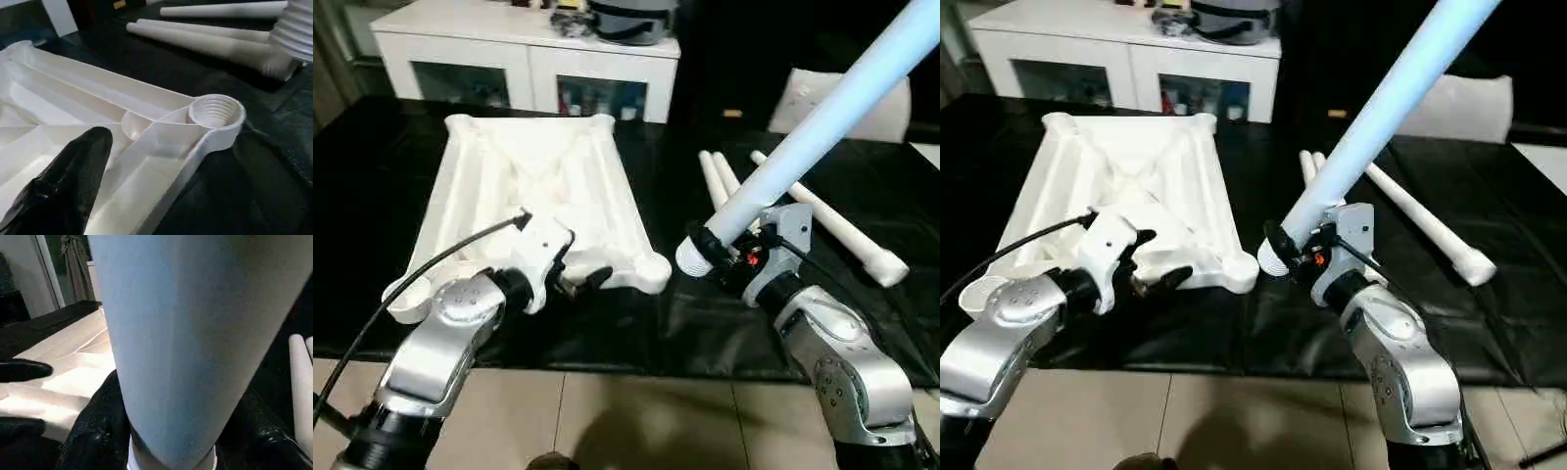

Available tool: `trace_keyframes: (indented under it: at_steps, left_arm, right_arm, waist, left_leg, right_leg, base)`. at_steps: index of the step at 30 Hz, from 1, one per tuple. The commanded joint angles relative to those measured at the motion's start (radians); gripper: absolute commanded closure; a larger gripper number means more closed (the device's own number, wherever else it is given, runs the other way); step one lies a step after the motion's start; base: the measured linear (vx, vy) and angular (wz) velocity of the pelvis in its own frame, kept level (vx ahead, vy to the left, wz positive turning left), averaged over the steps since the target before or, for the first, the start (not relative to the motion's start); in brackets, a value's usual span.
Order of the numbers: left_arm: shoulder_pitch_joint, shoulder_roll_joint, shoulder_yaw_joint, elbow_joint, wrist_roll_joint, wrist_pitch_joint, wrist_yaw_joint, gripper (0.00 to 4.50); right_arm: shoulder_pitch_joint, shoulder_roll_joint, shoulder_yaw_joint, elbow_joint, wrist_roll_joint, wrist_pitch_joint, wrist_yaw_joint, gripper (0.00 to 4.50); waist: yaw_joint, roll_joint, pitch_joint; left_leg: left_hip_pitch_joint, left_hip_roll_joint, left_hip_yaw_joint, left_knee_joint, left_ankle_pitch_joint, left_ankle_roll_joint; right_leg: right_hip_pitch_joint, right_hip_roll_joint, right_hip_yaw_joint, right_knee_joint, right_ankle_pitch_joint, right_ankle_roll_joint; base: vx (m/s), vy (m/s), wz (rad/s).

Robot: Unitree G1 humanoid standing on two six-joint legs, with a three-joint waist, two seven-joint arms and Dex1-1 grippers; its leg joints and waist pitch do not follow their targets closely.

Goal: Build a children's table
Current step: Pick table leg

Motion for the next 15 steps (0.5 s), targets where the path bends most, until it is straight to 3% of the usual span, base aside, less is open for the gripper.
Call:
trace_keyframes:
  at_steps: [1,2,3,4,5,6,7,8,9,10,11,12,13,14,15]
  left_arm:
    - [0.025,-0.076,0.050,-0.021,-0.007,0.010,0.125,0.00]
    - [0.025,-0.076,0.050,-0.021,-0.007,0.010,0.125,0.00]
    - [0.051,-0.124,0.084,-0.039,-0.028,0.012,0.172,0.00]
    - [0.084,-0.174,0.117,-0.062,-0.048,0.003,0.221,0.00]
    - [0.123,-0.214,0.141,-0.090,-0.054,0.006,0.272,0.00]
    - [0.181,-0.253,0.160,-0.123,-0.036,0.004,0.334,0.00]
    - [0.204,-0.263,0.163,-0.135,-0.023,0.003,0.357,0.00]
    - [0.223,-0.270,0.163,-0.144,-0.011,-0.002,0.367,0.00]
    - [0.238,-0.274,0.162,-0.154,-0.007,-0.009,0.369,0.00]
    - [0.256,-0.280,0.159,-0.170,-0.010,-0.011,0.366,0.00]
    - [0.278,-0.287,0.153,-0.190,-0.010,-0.016,0.370,0.00]
    - [0.288,-0.296,0.155,-0.201,-0.017,-0.024,0.373,0.00]
    - [0.290,-0.296,0.153,-0.207,-0.006,-0.023,0.377,0.00]
    - [0.291,-0.296,0.152,-0.212,0.003,-0.022,0.380,0.00]
    - [0.290,-0.295,0.149,-0.214,0.011,-0.028,0.381,0.00]
  right_arm:
    - [0.009,-0.002,-0.029,-0.022,-0.021,0.006,-0.044,2.60]
    - [0.009,-0.002,-0.029,-0.022,-0.021,0.006,-0.044,2.60]
    - [0.020,0.000,-0.030,-0.030,-0.041,0.007,-0.073,2.60]
    - [0.033,0.009,-0.037,-0.039,-0.041,0.034,-0.100,2.60]
    - [0.048,0.017,-0.042,-0.051,-0.031,0.060,-0.114,2.60]
    - [0.074,0.021,-0.040,-0.071,-0.023,0.084,-0.124,2.60]
    - [0.086,0.020,-0.035,-0.080,-0.029,0.083,-0.127,2.60]
    - [0.096,0.017,-0.029,-0.087,-0.041,0.078,-0.131,2.60]
    - [0.104,0.015,-0.024,-0.093,-0.053,0.070,-0.134,2.60]
    - [0.111,0.017,-0.023,-0.100,-0.058,0.079,-0.143,2.60]
    - [0.120,0.017,-0.021,-0.109,-0.065,0.088,-0.156,2.60]
    - [0.124,0.016,-0.020,-0.112,-0.068,0.093,-0.162,2.60]
    - [0.125,0.015,-0.021,-0.113,-0.067,0.094,-0.163,2.60]
    - [0.125,0.014,-0.022,-0.113,-0.066,0.095,-0.165,2.60]
    - [0.124,0.012,-0.025,-0.112,-0.062,0.096,-0.163,2.60]
  waist:
    - [0.056,0.009,-0.048]
    - [0.064,-0.012,-0.054]
    - [0.031,-0.070,-0.029]
    - [0.013,-0.043,-0.018]
    - [0.022,-0.044,-0.016]
    - [0.034,-0.031,-0.031]
    - [0.003,-0.009,-0.027]
    - [-0.011,-0.003,-0.025]
    - [-0.016,0.017,-0.017]
    - [-0.008,0.012,-0.013]
    - [0.094,0.008,-0.010]
    - [0.108,-0.017,-0.024]
    - [0.057,-0.132,-0.036]
    - [0.051,-0.064,0.012]
    - [0.050,-0.099,-0.017]
  left_leg:
    - [-0.060,0.066,0.041,-0.228,-0.746,-0.171]
    - [-0.038,0.059,0.076,-0.212,-0.628,-0.162]
    - [0.169,-0.008,0.001,0.173,-0.230,-0.092]
    - [0.042,-0.015,-0.071,0.150,-0.068,-0.026]
    - [0.027,-0.005,-0.083,0.130,-0.080,-0.044]
    - [0.091,0.031,-0.053,0.032,-0.239,-0.071]
    - [0.112,0.073,-0.067,-0.052,-0.592,-0.092]
    - [0.102,0.092,-0.075,-0.085,-0.705,-0.090]
    - [0.067,0.119,-0.080,-0.147,-0.882,-0.073]
    - [0.035,0.134,-0.069,-0.178,-0.937,-0.049]
    - [-0.078,0.104,0.033,-0.205,-0.984,-0.014]
    - [-0.055,0.103,0.050,-0.172,-0.843,-0.017]
    - [0.101,0.070,0.039,0.076,-0.427,-0.072]
    - [0.168,0.028,-0.010,0.234,-0.217,-0.069]
    - [0.048,0.007,-0.051,0.184,-0.086,-0.024]
  right_leg:
    - [0.085,0.018,-0.002,0.108,-0.433,-0.063]
    - [0.060,0.014,0.025,0.096,-0.488,-0.051]
    - [-0.195,-0.126,0.091,-0.230,-0.964,-0.016]
    - [-0.048,-0.148,0.137,-0.179,-0.875,-0.089]
    - [-0.001,-0.151,0.104,-0.152,-0.803,-0.101]
    - [-0.020,-0.073,0.057,-0.101,-0.550,-0.121]
    - [-0.043,0.016,0.020,-0.060,-0.324,-0.089]
    - [-0.023,0.018,0.008,-0.054,-0.245,-0.079]
    - [0.017,0.019,-0.019,-0.006,-0.115,-0.074]
    - [0.047,0.017,-0.028,0.039,-0.081,-0.066]
    - [0.104,0.034,-0.052,0.175,-0.098,-0.031]
    - [0.101,0.025,0.005,0.184,-0.241,-0.020]
    - [-0.050,-0.047,0.092,-0.046,-0.938,0.091]
    - [-0.187,-0.147,0.111,-0.201,-1.306,0.020]
    - [-0.048,-0.112,0.163,-0.145,-1.233,-0.021]
  base:
    - [-0.130,-0.027,0.17]
    - [-0.064,-0.088,0.41]
    - [-0.064,-0.088,0.41]
    - [0.000,0.000,0.00]
    - [0.000,0.000,0.00]
    - [0.000,0.000,0.00]
    - [-0.146,-0.033,0.29]
    - [-0.167,-0.032,0.08]
    - [-0.167,-0.032,0.08]
    - [-0.152,0.014,0.08]
    - [-0.102,-0.080,0.17]
    - [-0.102,-0.080,0.17]
    - [-0.017,-0.184,0.15]
    - [-0.007,-0.118,-0.01]
    - [-0.007,-0.118,-0.01]
